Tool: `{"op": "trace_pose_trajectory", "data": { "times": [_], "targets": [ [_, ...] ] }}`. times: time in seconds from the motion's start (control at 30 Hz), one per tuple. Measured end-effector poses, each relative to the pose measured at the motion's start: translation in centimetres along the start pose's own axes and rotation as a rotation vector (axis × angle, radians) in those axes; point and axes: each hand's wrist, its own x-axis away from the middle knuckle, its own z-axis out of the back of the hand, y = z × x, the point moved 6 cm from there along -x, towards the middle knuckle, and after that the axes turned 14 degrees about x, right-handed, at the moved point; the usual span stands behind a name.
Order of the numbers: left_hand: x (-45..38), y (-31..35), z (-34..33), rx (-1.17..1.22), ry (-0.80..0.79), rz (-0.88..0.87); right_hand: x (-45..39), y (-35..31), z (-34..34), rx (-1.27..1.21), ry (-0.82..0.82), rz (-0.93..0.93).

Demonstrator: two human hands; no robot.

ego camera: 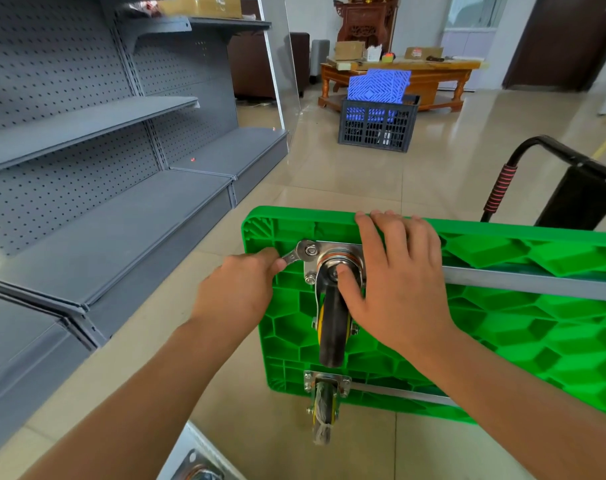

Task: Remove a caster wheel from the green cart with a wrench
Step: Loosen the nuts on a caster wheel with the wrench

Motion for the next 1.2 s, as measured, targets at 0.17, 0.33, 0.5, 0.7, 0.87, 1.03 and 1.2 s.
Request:
{"op": "trace_pose_trajectory", "data": {
  "times": [0.17, 0.33, 0.5, 0.7, 0.87, 1.03, 1.2],
  "targets": [
    [1.9, 1.0, -3.6, 0.637, -0.241, 0.201, 0.0, -0.1, 0.0, -0.001, 0.015, -0.008],
    [1.9, 1.3, -2.2, 0.761, -0.403, 0.275, 0.1, 0.0, 0.2, -0.001, 0.025, -0.001],
    [0.7, 0.7, 1.5, 0.52, -0.342, 0.178, 0.0, 0.0, 0.3, 0.005, 0.004, -0.002],
    [0.1, 2.0, 4.3, -0.121, -0.127, -0.029, 0.0, 0.0, 0.3, 0.009, 0.008, 0.004],
    [0.1, 3.8, 4.8, -0.404, 0.019, -0.152, 0.0, 0.0, 0.3, 0.007, -0.001, 0.003],
    [-0.1, 1.4, 1.6, -0.124, -0.083, -0.008, -0.1, 0.0, 0.1, 0.009, -0.001, 0.003],
    [1.8, 1.6, -3.0, 0.403, -0.17, 0.085, 0.0, -0.1, 0.0, 0.0, 0.011, -0.004]
  ]
}}
